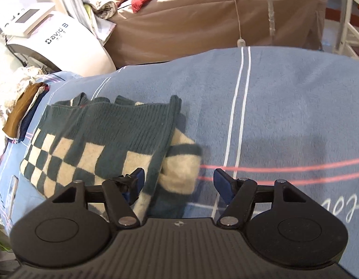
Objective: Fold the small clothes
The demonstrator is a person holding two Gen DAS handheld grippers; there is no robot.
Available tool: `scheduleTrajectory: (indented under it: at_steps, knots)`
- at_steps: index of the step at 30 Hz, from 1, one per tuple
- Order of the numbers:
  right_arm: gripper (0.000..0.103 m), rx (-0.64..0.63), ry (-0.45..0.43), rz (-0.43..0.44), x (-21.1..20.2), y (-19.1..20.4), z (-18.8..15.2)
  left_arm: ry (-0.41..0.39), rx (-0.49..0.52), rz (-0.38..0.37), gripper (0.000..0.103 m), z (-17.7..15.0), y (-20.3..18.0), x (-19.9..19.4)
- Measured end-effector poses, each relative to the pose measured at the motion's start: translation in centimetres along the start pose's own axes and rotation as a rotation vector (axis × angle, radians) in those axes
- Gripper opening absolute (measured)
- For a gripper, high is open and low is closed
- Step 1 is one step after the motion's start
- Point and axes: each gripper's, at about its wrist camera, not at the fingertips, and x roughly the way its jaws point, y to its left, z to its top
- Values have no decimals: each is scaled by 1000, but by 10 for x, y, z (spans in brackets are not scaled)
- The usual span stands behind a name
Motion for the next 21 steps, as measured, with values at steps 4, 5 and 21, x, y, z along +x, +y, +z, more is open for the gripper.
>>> scheduleTrajectory:
  at_steps: [4,5,21]
  knots:
    - [103,-4,-9,31,-1,-4,0,-24,-49,-27,81,-13,-9,6]
    - [103,-2,-6,38,-1,-5,-1,-51,-70,-47,81,-13,-9,6]
    - [103,-47,26,85,8,-12,6,-2,-354,-196,48,-18,-4,51]
